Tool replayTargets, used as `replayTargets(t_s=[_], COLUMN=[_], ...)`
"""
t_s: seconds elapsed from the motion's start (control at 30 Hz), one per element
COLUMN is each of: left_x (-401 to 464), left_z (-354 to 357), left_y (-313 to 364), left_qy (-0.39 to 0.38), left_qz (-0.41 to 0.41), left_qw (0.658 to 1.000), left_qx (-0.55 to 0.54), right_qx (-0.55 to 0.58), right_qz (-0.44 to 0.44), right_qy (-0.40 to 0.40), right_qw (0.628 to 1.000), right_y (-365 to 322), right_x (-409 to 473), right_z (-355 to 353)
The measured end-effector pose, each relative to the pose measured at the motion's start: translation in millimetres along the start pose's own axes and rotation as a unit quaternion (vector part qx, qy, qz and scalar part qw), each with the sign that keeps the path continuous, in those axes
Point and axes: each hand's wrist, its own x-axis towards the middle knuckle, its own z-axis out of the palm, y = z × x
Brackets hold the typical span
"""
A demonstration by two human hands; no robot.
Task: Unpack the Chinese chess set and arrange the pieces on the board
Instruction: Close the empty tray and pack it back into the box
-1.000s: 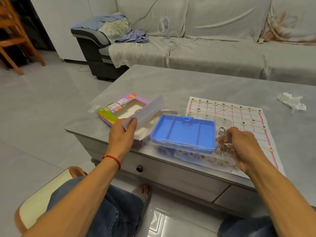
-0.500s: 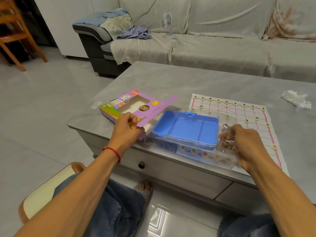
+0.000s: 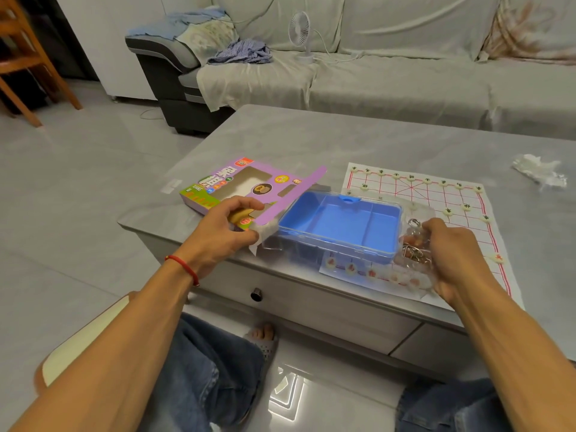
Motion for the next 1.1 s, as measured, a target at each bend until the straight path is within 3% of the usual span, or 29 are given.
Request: replayTargets(t_s=[0.3, 0.57, 0.9, 1.1], left_x=[2.5, 1.2, 0.4, -5.9], left_z=[-1.9, -3.3, 11.0, 24.6], left_y=[-1.4, -4.4, 0.6, 8.1], left_qy=[0.047, 0.041, 0.124, 0.137], left_qz=[0.014, 0.011, 0.050, 0.069], left_qw=[0.998, 0.996, 0.991, 0.988], left_qx=[-0.026, -0.076, -0.012, 0.005], right_qx=[0.022, 0.043, 0.052, 0.046], right_qz=[-0.007, 0.006, 0.016, 0.002], right_qy=[0.013, 0.016, 0.009, -0.041], right_qw=[1.000, 0.999, 0.998, 0.998], right_y=[1.9, -2.7, 6.0, 9.1], right_x=[-6.8, -9.7, -8.7, -14.9], right_z=[8.1, 10.0, 19.9, 27.8])
